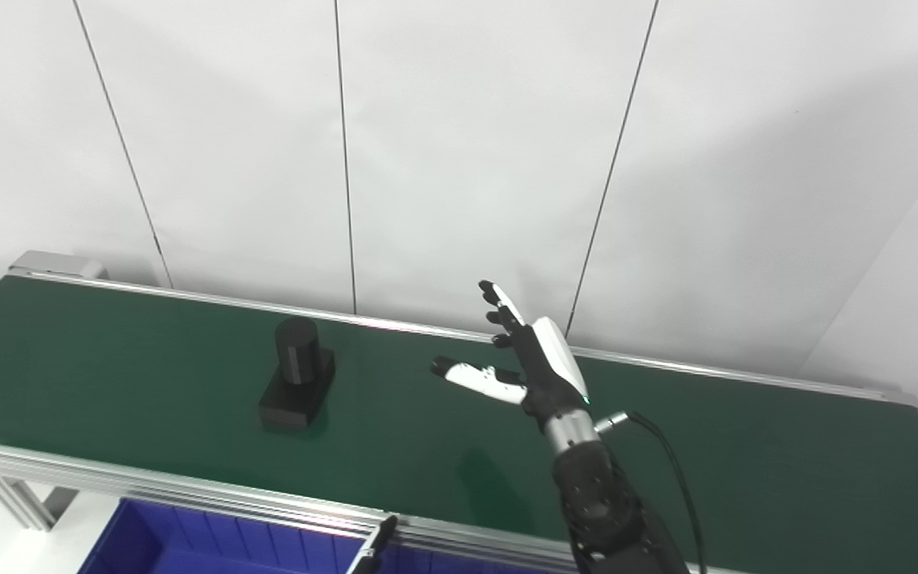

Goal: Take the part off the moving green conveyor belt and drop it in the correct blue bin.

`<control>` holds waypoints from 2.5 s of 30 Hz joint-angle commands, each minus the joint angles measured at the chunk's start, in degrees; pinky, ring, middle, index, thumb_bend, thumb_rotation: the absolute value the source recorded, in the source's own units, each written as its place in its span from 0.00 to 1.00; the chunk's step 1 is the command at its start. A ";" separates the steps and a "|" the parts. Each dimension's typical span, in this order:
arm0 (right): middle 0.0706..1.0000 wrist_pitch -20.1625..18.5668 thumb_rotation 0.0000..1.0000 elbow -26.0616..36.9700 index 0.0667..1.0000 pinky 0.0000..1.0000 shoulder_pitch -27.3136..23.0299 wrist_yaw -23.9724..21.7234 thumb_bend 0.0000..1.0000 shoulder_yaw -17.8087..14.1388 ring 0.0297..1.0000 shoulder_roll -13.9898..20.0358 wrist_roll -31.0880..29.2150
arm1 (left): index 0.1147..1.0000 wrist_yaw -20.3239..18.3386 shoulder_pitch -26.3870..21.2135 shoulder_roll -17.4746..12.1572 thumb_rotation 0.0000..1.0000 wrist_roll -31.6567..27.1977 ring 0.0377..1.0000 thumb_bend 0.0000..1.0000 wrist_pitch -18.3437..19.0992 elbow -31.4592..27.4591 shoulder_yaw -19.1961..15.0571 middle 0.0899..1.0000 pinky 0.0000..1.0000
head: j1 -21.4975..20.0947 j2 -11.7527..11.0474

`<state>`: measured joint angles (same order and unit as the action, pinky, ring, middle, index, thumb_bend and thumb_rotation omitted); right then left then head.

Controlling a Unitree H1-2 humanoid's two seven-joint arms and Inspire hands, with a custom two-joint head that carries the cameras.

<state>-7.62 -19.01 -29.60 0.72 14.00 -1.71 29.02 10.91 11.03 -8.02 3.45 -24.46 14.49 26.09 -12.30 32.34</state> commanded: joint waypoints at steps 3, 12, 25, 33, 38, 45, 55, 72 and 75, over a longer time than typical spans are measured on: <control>0.95 0.00 0.69 -2.05 0.96 0.75 -5.23 1.55 0.92 0.44 0.89 -1.14 0.20 | 0.97 -1.68 0.37 0.62 1.00 -0.18 1.00 0.83 -2.46 -2.61 -1.17 1.00 1.00 | -0.72 0.63; 0.95 -0.13 0.67 -7.40 0.96 0.73 -8.83 1.76 0.95 1.20 0.86 -2.18 -0.09 | 0.97 -0.48 1.84 1.21 1.00 2.02 1.00 0.85 -2.47 -4.51 -1.28 1.00 1.00 | 0.58 1.80; 0.94 0.47 0.66 -14.56 0.96 0.81 -12.20 2.11 0.97 4.47 0.91 -3.90 0.98 | 0.98 0.29 4.18 1.31 1.00 3.89 1.00 0.97 -2.46 -7.33 -1.00 1.00 1.00 | 1.91 2.35; 0.94 1.30 0.66 -19.90 0.96 0.82 -13.71 2.62 1.00 6.20 0.89 -4.88 1.12 | 0.98 -0.24 5.62 1.50 1.00 2.23 1.00 0.94 -2.46 -8.92 -0.44 1.00 1.00 | 2.56 2.68; 0.95 2.26 0.68 -23.20 0.96 0.85 -14.95 2.59 1.00 7.09 0.91 -5.46 0.88 | 0.97 0.72 6.68 1.51 1.00 2.77 1.00 0.93 -2.46 -10.58 -0.20 1.00 1.00 | 2.84 2.87; 0.96 2.23 0.65 -27.42 0.98 0.87 -16.97 3.22 1.00 7.64 0.92 -6.30 0.26 | 0.97 3.01 8.55 0.21 1.00 4.72 1.00 0.90 -2.46 -12.49 0.72 1.00 1.00 | 3.28 3.30; 0.95 7.47 0.60 -39.05 0.97 0.89 -21.12 6.59 1.00 7.24 0.92 -7.84 -1.76 | 0.98 5.25 8.61 -0.53 1.00 5.40 1.00 0.93 -2.47 -11.86 1.93 1.00 1.00 | 3.56 3.81; 0.83 13.92 0.29 -52.43 0.88 0.64 -26.24 16.50 0.92 2.96 0.76 -10.75 -6.70 | 0.96 10.93 7.91 -2.18 1.00 7.24 1.00 0.97 -2.46 -12.12 6.17 0.99 1.00 | 3.67 4.67; 0.79 16.26 0.23 -54.33 0.83 0.56 -26.33 19.68 0.87 1.51 0.68 -11.39 -8.12 | 0.96 11.84 7.93 -2.24 1.00 7.74 1.00 0.96 -2.46 -12.09 6.55 0.98 1.00 | 3.56 4.92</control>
<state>4.52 -73.73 -52.56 17.61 16.04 -11.64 21.57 21.76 19.25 -9.94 10.38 -24.55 3.79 32.46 -8.79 37.26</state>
